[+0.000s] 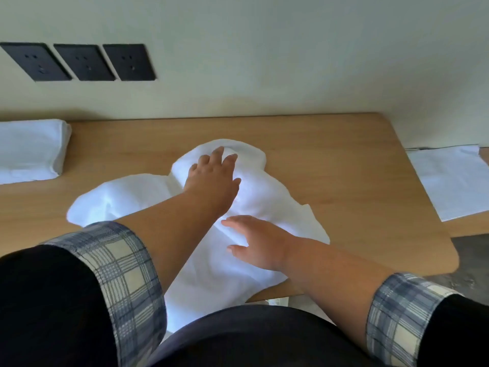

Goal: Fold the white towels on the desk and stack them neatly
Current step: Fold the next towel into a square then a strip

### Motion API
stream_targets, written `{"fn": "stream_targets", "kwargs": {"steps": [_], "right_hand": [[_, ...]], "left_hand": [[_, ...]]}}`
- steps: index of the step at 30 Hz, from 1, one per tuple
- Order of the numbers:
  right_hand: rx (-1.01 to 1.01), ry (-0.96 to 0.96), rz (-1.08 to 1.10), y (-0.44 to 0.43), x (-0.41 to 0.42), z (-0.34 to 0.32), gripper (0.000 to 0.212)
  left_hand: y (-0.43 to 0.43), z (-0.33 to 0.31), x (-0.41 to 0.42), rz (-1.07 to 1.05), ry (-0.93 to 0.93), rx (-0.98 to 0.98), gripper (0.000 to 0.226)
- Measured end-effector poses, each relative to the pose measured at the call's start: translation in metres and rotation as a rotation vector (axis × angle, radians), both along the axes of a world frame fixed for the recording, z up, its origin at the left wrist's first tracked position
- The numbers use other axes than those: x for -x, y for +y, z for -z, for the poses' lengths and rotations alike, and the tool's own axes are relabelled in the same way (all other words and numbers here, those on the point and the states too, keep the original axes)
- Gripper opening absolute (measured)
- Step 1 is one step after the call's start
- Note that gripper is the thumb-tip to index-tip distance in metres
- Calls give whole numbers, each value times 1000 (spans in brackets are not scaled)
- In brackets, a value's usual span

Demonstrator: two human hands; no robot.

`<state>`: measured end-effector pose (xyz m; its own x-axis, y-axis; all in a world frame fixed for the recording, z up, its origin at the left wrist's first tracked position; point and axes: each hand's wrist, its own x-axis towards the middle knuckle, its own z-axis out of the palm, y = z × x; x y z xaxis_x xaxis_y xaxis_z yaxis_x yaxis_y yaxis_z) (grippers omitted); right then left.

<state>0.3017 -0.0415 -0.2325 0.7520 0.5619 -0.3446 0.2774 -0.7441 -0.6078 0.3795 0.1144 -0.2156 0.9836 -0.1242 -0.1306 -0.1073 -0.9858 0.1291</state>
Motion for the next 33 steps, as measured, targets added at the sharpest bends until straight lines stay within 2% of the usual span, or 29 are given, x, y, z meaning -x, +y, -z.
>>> {"fn": "stream_targets", "kwargs": {"steps": [3,5,7,9,11,12,13,15,18,20,23,26,27,30,33], "right_hand": [[-244,-295,253,-33,-29,-18,23],[-302,-281,487,-61,-68,-21,18],[-230,-145,567,-85,-116,-10,22],[-38,-24,472,-96,-164,10,43],[135,16,280,-86,-203,31,66],[200,10,189,-76,-217,41,70],[255,-6,114,-66,-229,49,69],[276,-6,39,-54,-242,58,51],[16,101,146,-64,-241,57,27],[-174,126,251,-78,-233,48,20],[-391,184,409,-98,-222,30,28],[-514,314,519,-114,-221,12,40],[-533,370,533,-120,-222,7,38],[-690,552,512,-138,-225,-5,22],[-948,731,416,-157,-223,-9,13]], "left_hand": [[-26,2,-16,20,-1,-12,54],[-40,10,-12,-14,34,9,52],[-55,21,-2,-72,45,39,51],[-67,30,5,-139,41,56,54],[-74,36,9,-208,14,59,57],[-77,38,10,-234,-6,54,57],[-79,39,11,-256,-23,45,57],[-83,37,12,-308,-37,27,56],[-98,27,6,-366,-24,61,55],[-114,18,-4,-381,-36,114,57],[-140,7,-29,-351,-69,90,69],[-163,2,-55,-368,-25,117,97],[-171,2,-61,-379,1,150,107],[-191,2,-68,-465,51,356,117],[-197,5,-76,-679,90,659,92]]}}
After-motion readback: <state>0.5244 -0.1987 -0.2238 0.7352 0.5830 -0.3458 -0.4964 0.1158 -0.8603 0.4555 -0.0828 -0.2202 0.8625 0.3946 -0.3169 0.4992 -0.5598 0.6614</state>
